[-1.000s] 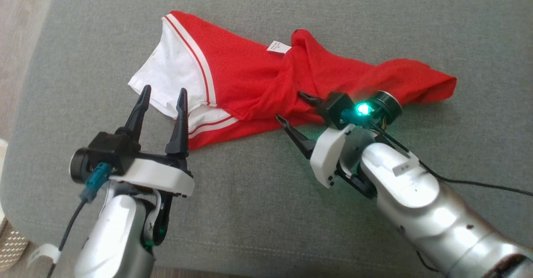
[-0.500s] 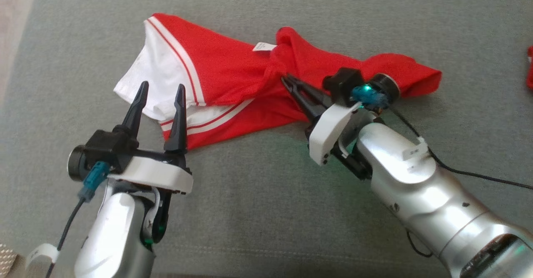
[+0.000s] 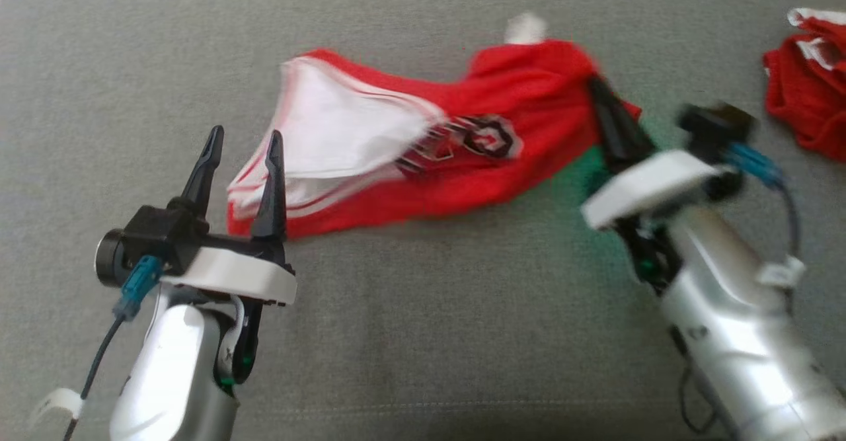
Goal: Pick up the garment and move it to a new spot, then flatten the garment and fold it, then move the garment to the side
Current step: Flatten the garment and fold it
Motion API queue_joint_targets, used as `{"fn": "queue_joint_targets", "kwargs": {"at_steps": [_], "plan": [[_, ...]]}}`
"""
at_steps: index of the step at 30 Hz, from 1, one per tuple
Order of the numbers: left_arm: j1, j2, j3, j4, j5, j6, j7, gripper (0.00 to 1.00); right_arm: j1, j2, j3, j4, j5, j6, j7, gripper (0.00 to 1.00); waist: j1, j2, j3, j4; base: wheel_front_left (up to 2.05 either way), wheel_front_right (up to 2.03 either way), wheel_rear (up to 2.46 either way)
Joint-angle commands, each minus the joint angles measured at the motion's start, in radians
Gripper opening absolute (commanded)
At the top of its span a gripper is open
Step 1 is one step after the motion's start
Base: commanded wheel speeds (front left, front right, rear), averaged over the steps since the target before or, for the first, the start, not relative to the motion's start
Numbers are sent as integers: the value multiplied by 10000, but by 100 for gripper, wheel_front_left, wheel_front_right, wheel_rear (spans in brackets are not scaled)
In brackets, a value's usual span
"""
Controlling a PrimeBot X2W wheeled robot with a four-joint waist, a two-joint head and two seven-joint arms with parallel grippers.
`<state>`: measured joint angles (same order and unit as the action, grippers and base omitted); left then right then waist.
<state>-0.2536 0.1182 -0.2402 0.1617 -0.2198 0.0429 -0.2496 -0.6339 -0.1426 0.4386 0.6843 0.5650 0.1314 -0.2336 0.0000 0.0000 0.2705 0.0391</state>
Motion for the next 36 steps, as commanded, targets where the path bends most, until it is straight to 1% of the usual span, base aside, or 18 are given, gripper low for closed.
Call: {"fn": "queue_joint_targets", "kwargs": {"at_steps": [1, 4, 7, 8, 12, 13, 14, 15, 18, 21, 26, 29, 33, 36], "plan": [[-200, 166, 432, -370, 123, -37, -122, 100, 263, -35, -407, -394, 59, -7, -173, 0, 0, 0, 40, -98, 0, 0, 0], [-219, 162, 431, -360, 157, -62, -122, 100, 923, -173, -1561, -445, -14, -7, -170, 0, 0, 0, 61, -181, 0, 0, 0], [-253, 169, 451, -337, 178, -87, -122, 100, 1484, -170, -2451, -479, -186, -7, 10, 0, 0, 0, 89, -260, 0, 0, 0], [-253, 169, 451, -337, 178, -87, -122, 100, 1484, -170, -2451, -479, -186, -7, 10, 0, 0, 0, 89, -260, 0, 0, 0], [-279, 176, 451, -304, 213, -123, -122, 100, 1964, 45, -2965, -716, -503, -7, 368, 0, 0, 0, 104, -359, 0, 0, 0], [-281, 177, 452, -292, 220, -127, -122, 100, 2048, 98, -3023, -792, -607, -7, 448, 9, 0, 0, 97, -378, 0, 0, 0], [-282, 178, 451, -279, 227, -132, -122, 100, 2116, 155, -3075, -896, -695, -7, 483, 66, 0, 0, 86, -391, 0, 0, 0], [-284, 179, 450, -266, 234, -136, -122, 100, 2178, 209, -3094, -1040, -800, -7, 481, 100, 0, 0, 73, -402, 0, 0, 0], [-253, 174, 453, -218, 247, -143, -122, 100, 2407, 323, -3015, -1624, -1096, -7, 347, 100, 0, 0, -28, -430, 0, 0, 0], [-161, 174, 444, -186, 270, -138, -122, 100, 2711, 296, -2966, -2299, -1618, -7, 160, 100, 0, 0, -172, -444, 0, 0, 0], [76, 187, 471, -178, 305, -88, -122, 100, 3340, 161, -3160, -3755, -3034, -7, -81, 100, 0, 0, -437, -475, 0, 0, 0], [278, 209, 488, -198, 343, -41, -122, 100, 3786, 220, -3325, -4720, -3802, -7, -142, 100, 0, 0, -641, -503, 0, 0, 0], [551, 229, 468, -232, 367, -14, -122, 100, 4482, 357, -3363, -5768, -4428, -7, 4, 100, 0, 0, -890, -514, 0, 0, 0], [690, 266, 442, -259, 383, -5, -122, 100, 4919, 466, -3347, -6352, -4585, -7, 267, 100, 0, 0, -968, -527, 0, 0, 0]]}}
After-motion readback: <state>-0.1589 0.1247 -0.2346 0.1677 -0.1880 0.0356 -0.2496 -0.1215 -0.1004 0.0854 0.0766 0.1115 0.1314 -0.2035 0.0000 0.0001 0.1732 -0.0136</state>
